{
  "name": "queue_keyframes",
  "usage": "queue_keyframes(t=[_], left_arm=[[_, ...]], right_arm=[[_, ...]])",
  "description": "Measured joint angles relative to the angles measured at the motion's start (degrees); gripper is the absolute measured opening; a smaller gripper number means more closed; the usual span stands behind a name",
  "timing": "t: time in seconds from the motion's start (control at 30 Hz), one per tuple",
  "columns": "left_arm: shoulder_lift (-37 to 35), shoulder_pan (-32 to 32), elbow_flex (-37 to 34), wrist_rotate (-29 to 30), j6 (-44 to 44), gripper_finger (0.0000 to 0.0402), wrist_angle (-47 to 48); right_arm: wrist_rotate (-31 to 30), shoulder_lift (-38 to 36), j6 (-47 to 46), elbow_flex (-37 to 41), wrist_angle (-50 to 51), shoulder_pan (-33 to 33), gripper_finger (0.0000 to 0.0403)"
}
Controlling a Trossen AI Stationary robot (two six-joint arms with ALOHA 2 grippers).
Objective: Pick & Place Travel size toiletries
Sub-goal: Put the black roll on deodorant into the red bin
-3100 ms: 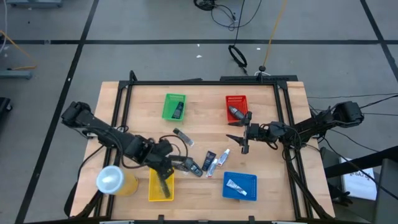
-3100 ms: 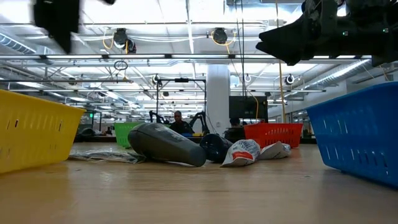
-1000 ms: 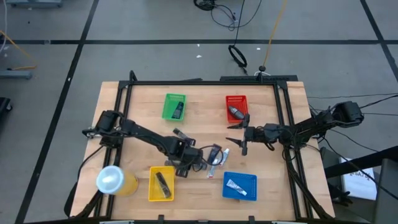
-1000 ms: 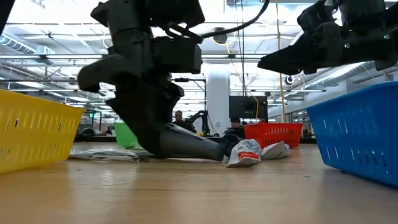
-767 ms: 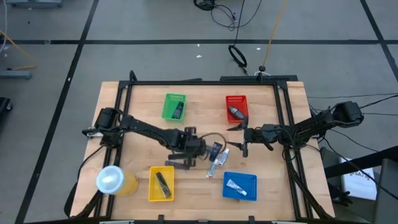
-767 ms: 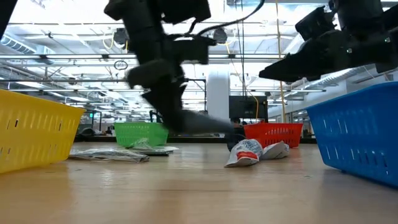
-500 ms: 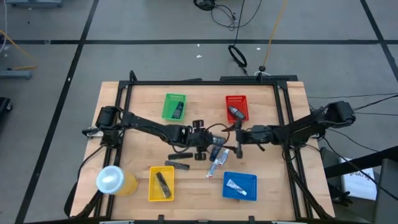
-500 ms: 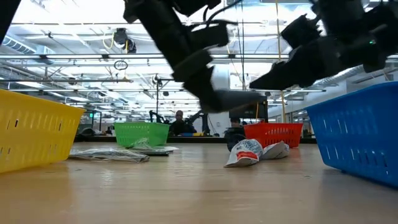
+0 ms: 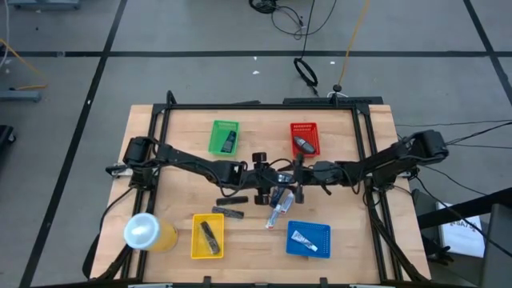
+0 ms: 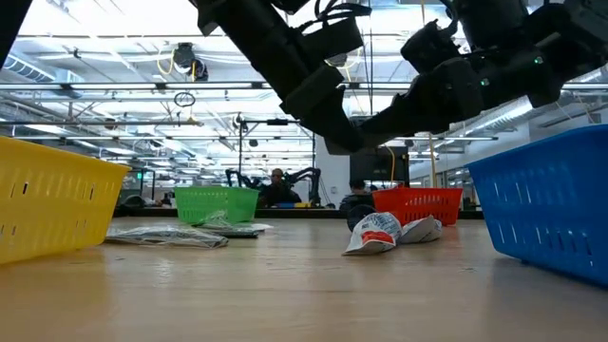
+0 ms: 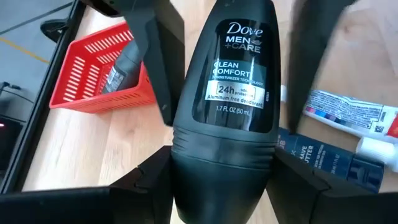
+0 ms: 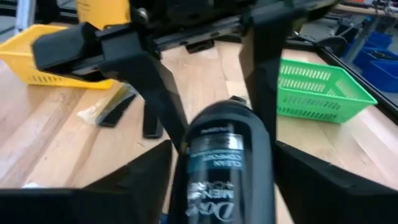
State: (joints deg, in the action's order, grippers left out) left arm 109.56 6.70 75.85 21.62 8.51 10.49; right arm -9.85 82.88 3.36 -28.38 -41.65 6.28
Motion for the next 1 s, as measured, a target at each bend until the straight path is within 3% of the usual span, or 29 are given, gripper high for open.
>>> queue_keyframes(t=[0.1, 0.3, 0.57, 0.67, 0.8, 1.0], left_arm=[[0.0, -0.2, 0.0, 0.6, -0.7, 0.0196, -0.1], [0.1, -1.2, 0.0, -3.5, -1.7, 0.0206, -0.4], [0.0, -4.7, 0.0, -4.2, -9.0, 0.0308, 6.3], [0.0, -5.1, -1.4, -2.6, -13.4, 0.0333, 4.6], [0.0, -3.1, -5.3, 2.6, -16.9, 0.0343, -6.1], [0.0, 0.0, -14.0, 4.4, -21.6, 0.0328, -28.6]], right_arm=[[-2.2, -0.3, -0.7, 0.0, 1.6, 0.0, 0.0197], [-2.3, -3.0, -3.8, -0.1, 6.4, 0.1, 0.0197], [-15.9, -17.1, -14.3, -0.2, 31.6, -4.8, 0.0197], [-15.4, -21.3, -19.6, -0.6, 39.7, -10.0, 0.0197], [-13.1, -22.2, -21.2, -3.4, 47.2, -18.4, 0.0197], [-8.0, -15.0, -19.7, -7.2, 49.6, -28.5, 0.0197]])
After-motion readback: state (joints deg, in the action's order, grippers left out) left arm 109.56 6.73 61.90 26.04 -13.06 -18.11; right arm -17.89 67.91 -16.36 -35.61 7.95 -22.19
